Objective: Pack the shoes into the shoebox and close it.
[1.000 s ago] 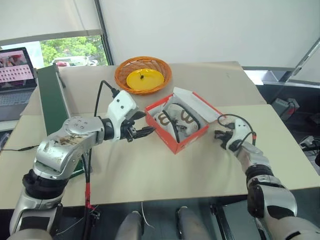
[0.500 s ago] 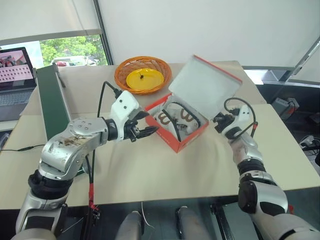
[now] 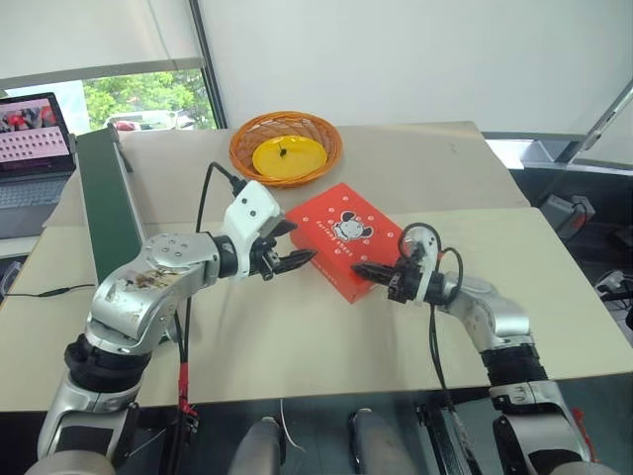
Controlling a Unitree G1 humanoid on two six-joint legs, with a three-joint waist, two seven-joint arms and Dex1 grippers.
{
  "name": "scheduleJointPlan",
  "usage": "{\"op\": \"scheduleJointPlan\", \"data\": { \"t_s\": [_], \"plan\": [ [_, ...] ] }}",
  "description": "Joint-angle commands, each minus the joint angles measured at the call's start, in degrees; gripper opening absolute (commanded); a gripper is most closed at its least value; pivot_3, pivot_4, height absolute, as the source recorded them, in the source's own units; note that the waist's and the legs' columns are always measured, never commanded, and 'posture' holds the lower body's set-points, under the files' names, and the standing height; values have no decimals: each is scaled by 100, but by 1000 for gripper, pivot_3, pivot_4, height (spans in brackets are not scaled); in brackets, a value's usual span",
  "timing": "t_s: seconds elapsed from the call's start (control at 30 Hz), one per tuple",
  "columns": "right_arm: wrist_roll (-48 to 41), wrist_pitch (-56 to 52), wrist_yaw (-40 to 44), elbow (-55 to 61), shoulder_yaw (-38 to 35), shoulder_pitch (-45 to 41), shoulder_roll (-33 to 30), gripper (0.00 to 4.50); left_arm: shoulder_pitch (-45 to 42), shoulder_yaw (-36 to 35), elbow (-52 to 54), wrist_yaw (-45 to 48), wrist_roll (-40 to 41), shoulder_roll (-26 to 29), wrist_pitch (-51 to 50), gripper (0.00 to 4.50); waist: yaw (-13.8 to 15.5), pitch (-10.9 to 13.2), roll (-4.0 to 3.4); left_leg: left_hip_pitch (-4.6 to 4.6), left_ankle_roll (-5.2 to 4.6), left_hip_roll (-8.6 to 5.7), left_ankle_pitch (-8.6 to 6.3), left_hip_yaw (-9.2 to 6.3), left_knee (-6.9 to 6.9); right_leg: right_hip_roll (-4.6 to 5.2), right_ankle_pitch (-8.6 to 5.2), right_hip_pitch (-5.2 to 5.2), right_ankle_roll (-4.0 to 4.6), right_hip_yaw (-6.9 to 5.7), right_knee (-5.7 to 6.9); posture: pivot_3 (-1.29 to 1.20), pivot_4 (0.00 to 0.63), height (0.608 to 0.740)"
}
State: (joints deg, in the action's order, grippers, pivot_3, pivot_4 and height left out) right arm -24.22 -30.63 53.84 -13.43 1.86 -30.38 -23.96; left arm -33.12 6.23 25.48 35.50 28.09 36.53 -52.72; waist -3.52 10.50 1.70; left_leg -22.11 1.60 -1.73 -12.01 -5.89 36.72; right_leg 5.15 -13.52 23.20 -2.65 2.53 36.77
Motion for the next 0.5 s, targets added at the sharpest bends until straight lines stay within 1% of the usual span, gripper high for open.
{"op": "scheduleJointPlan", "data": {
  "t_s": [0.03,0.13,0.23,0.3,0.37,0.43,0.5],
  "plan": [
    [301,111,-396,-47,6,-408,34,73,-24,-103,154,-68,-54,-25,75,3107,0,0,0,0,0,1,0,0,0,-1,0,0,1,0,1,0,150,740],
    [569,192,-578,-236,139,-995,134,73,49,-108,213,-146,-61,-75,40,3107,-13,0,0,-3,0,1,0,1,0,0,4,5,7,2,1,0,150,740],
    [917,323,-707,-698,352,-1666,261,73,110,-122,266,-239,-68,-123,11,3107,-48,0,0,-9,0,2,0,1,0,-1,13,14,21,3,2,0,150,740],
    [1274,559,-650,-1193,640,-2004,331,73,128,-128,280,-292,-77,-155,2,3107,-31,0,0,-12,0,2,0,1,-1,-1,13,18,22,2,3,0,150,740],
    [1748,898,-650,-1956,1030,-2241,437,73,156,-135,305,-357,-87,-191,-2,3107,-23,0,1,-13,0,1,0,-1,-1,0,14,17,23,0,1,0,150,740],
    [2225,1235,-742,-2855,1402,-2380,575,73,188,-124,325,-415,-112,-219,11,3107,3,-1,2,-13,0,0,0,-2,-1,1,14,14,23,-2,-2,0,150,740],
    [2558,1605,-778,-3401,1628,-2403,641,73,217,-138,340,-458,-124,-236,11,3107,14,-1,1,-14,0,-4,0,-3,-1,4,14,13,24,-2,-3,0,150,740]
  ]
}}
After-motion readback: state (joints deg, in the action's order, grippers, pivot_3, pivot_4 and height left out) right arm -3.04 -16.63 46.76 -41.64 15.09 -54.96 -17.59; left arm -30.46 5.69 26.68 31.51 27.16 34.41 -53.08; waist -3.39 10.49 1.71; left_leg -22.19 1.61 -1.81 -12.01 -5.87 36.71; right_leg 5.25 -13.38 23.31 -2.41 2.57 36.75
